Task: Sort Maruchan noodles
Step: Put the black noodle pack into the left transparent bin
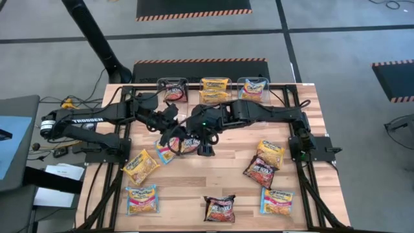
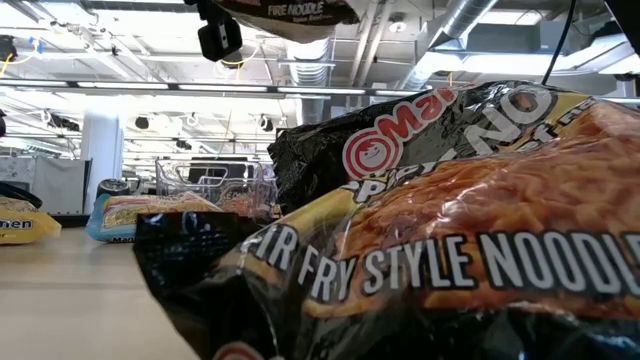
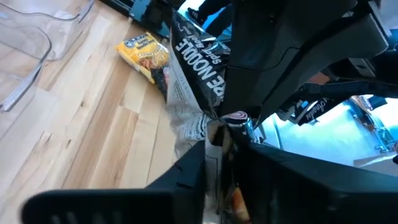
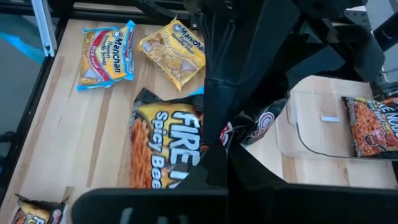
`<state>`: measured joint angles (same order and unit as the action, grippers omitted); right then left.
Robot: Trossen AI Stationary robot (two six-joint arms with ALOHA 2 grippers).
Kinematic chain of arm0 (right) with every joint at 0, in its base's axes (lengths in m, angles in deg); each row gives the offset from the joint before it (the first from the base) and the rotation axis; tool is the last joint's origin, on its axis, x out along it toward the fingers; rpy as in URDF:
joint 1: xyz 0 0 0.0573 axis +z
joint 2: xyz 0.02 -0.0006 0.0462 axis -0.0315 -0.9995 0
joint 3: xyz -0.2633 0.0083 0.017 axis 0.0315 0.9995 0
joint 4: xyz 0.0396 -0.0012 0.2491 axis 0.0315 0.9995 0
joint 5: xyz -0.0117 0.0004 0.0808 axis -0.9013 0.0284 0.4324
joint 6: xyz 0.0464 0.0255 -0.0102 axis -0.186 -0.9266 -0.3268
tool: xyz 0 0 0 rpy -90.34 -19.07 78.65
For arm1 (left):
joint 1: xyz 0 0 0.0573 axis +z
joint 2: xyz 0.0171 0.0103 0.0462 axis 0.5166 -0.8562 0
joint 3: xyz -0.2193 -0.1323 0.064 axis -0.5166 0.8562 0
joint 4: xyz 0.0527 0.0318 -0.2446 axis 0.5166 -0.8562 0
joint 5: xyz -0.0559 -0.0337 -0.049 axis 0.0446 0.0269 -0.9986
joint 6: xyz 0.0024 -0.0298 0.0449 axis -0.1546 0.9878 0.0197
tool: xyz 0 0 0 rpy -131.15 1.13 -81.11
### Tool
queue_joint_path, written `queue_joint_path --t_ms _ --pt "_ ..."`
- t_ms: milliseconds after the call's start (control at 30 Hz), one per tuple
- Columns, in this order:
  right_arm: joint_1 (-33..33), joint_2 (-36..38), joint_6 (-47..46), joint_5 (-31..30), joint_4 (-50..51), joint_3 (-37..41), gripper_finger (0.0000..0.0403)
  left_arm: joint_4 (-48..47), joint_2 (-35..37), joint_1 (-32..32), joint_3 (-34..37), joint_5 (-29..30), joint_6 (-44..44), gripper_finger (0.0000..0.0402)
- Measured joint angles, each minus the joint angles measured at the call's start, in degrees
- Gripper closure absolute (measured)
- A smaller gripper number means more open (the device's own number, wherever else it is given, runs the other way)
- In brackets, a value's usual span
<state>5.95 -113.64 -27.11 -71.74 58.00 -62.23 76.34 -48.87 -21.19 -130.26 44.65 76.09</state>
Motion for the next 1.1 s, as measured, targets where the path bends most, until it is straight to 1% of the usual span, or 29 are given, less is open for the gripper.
queue_joint_path --t_ms 133,200,500,600,700,900,1100 --pt "-0.16 0.0 0.0 0.0 0.07 0.0 0.0395 0.1 0.0 0.0 0.0 0.28 -1.27 0.0388" --pt "-0.2 0.0 0.0 0.0 0.17 0.02 0.0387 0.13 0.0 0.0 0.0 0.99 -1.9 0.0397" --pt "-0.2 0.0 1.46 -0.56 -0.24 0.02 0.0339 -0.04 0.0 0.04 0.0 1.55 -3.48 0.0401" --pt "-0.45 0.0 1.52 -2.62 -0.18 0.02 0.0317 -0.09 0.0 0.07 0.0 1.85 -4.11 0.0401" --pt "-0.79 0.03 1.98 -3.21 -0.15 0.02 0.0294 -0.82 0.34 0.28 0.02 2.51 -4.87 0.0401" --pt "-2.15 2.57 3.08 -3.26 1.48 0.03 0.0258 -5.52 3.54 3.47 0.04 2.23 -6.99 0.0401" --pt "-4.21 5.08 3.46 -3.21 2.51 -0.01 0.0246 -6.48 7.24 7.8 0.04 1.24 -8.52 0.0401"
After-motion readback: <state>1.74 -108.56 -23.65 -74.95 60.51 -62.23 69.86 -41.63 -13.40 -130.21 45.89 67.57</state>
